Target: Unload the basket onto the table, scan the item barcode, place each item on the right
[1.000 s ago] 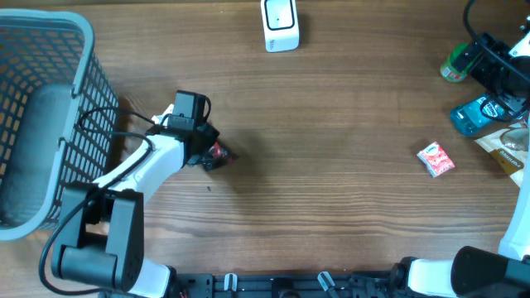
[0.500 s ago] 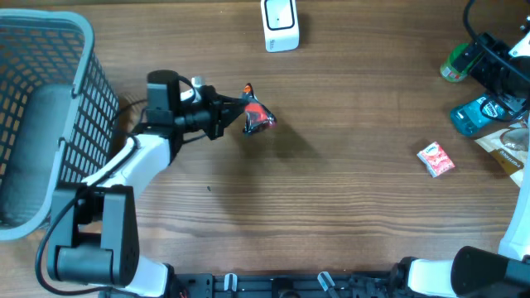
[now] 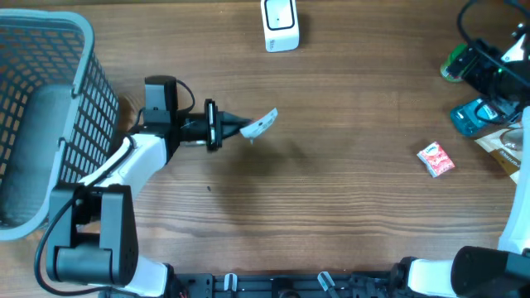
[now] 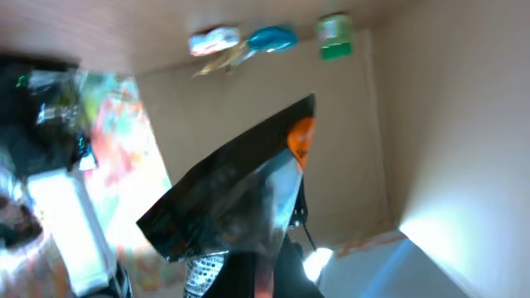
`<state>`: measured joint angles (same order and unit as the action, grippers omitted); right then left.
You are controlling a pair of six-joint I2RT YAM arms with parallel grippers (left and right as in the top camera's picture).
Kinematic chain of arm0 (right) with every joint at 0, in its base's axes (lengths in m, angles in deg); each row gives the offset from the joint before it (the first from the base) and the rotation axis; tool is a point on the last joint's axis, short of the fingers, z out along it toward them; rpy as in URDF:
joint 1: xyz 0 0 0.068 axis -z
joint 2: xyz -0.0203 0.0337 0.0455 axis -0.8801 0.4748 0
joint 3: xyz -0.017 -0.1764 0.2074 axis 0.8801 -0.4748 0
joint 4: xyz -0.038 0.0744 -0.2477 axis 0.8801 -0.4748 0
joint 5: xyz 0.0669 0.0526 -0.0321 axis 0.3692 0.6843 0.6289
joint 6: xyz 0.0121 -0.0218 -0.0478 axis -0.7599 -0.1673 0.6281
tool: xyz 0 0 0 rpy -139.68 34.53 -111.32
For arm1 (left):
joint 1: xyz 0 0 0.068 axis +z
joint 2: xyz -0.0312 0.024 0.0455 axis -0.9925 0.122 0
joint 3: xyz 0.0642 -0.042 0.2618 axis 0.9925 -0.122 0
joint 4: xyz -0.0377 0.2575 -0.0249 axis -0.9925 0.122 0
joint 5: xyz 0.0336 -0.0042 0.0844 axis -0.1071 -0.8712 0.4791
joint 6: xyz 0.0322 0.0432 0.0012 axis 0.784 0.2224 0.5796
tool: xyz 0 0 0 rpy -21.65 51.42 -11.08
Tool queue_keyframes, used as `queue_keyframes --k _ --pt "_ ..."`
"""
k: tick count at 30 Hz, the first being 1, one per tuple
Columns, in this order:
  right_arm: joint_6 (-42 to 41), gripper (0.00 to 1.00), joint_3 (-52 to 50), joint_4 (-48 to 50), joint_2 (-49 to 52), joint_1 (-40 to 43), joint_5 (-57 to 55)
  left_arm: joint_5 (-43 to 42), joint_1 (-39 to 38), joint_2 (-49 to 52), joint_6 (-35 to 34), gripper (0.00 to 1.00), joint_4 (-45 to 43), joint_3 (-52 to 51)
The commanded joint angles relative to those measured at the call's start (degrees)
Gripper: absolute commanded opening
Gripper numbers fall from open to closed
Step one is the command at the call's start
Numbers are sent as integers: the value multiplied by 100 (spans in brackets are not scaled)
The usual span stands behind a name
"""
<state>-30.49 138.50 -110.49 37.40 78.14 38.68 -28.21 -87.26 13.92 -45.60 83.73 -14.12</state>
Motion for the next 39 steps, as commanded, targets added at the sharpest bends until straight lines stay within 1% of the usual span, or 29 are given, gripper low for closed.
queue_keyframes --k 1,3,7,10,11,15,22,27,29,30,31,32,33,34,35,36,37,39 --pt "-111 100 -282 107 72 2 13 -861 120 -22 -901 4 402 2" --pt "-146 100 -481 199 72 -2 13 -866 116 -22 -898 4 597 2" --pt "-282 100 -1318 586 83 -2 11 -863 -61 -22 -901 4 1034 2" --pt "-435 100 -1904 994 122 -4 13 -868 -223 -22 -901 4 1506 2" --pt "-535 100 -2063 1113 162 -4 11 -863 -286 -22 -901 4 1794 2" --pt "-669 100 -2164 1158 275 -20 13 -883 -374 -22 -901 4 2205 2" --pt "-684 100 -2164 1156 275 -20 15 -894 -376 -22 -901 4 2214 2" --pt "-684 100 -2164 1154 275 -20 15 -678 -372 -22 -901 4 2151 2" --pt "-682 100 -2164 1147 275 -20 17 -297 -369 -22 -901 4 2151 2" --pt "-684 100 -2164 1137 275 -20 20 20 -369 -22 -901 4 2098 2" --pt "-678 100 -2164 1134 275 -20 66 444 -365 -22 -894 4 1860 2" --pt "-662 100 -2164 1132 275 -20 251 916 -365 -22 -807 23 1416 2" --pt "-446 100 -2164 1161 275 -26 584 1440 -365 -22 -295 60 743 2" --pt "-153 100 -2164 1220 275 -83 879 1954 -365 -22 197 90 269 2" --pt "-22 100 -2164 1290 275 -175 984 2524 -356 -22 868 100 -214 2" --pt "101 100 -2164 1364 275 -297 984 3169 -334 -22 1652 100 -566 2" --pt "216 100 -2164 1429 275 -435 981 3571 -334 -24 2181 100 -686 2" --pt "514 100 -2164 1543 275 -839 981 4406 -332 -24 3515 100 -752 4"
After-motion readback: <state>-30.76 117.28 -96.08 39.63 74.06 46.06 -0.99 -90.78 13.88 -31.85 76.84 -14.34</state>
